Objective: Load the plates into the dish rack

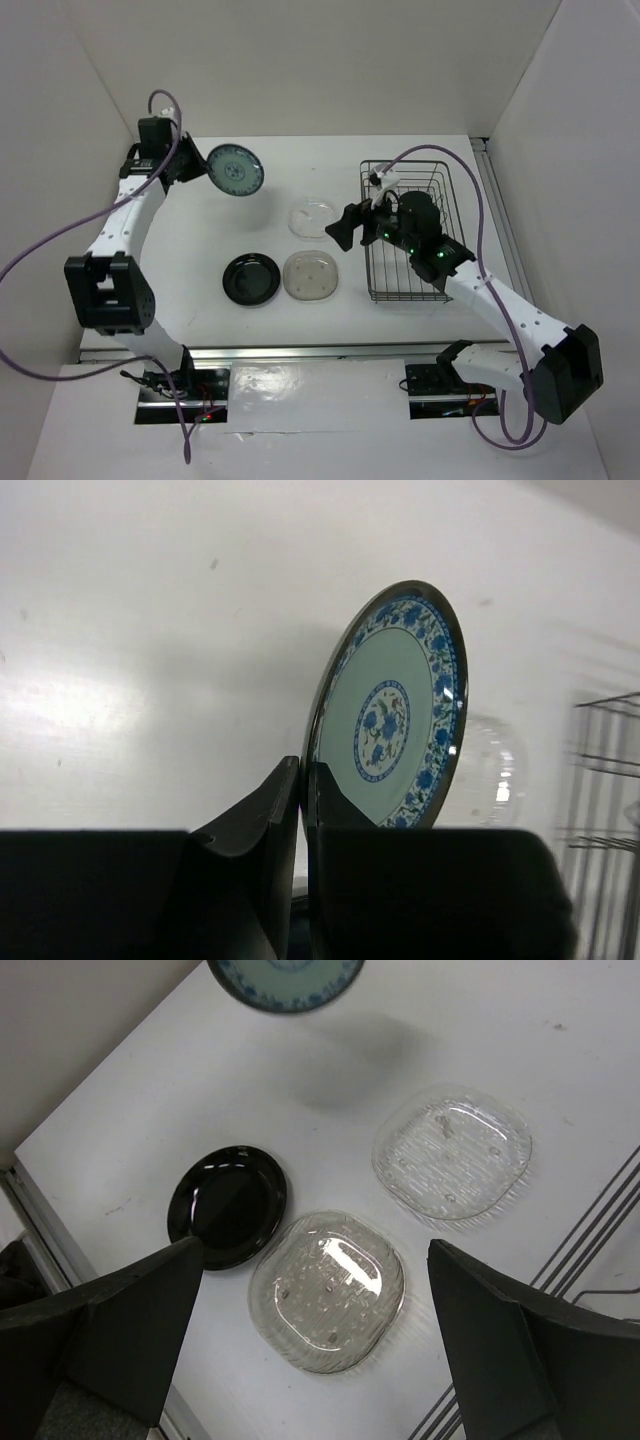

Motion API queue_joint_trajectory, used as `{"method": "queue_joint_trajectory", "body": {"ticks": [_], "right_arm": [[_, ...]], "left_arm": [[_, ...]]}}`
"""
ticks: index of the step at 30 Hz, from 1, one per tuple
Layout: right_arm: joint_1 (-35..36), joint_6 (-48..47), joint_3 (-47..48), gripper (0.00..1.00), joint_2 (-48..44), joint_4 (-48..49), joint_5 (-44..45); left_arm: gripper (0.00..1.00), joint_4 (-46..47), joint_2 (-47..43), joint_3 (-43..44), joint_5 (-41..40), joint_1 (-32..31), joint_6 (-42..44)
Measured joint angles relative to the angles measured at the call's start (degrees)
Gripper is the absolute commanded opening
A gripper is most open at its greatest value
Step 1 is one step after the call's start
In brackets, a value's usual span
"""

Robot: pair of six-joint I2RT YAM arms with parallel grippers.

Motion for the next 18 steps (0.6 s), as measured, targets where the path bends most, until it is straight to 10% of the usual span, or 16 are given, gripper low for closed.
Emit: {"method": "queue_joint_trajectory", "body": {"ticks": [9, 18], "right_arm": [[-1.0, -1.3, 1.0, 1.0, 8.4, 8.2, -6.0], [-7.4, -0.5, 4.6, 0.94, 11.1, 21.6, -16.2]], "left_arm": [[0.0, 13.5, -23.1, -12.9, 16.9, -0.9, 1.6], [0.0, 21.1, -25.8, -21.3, 31.2, -5.2, 2.9]]}}
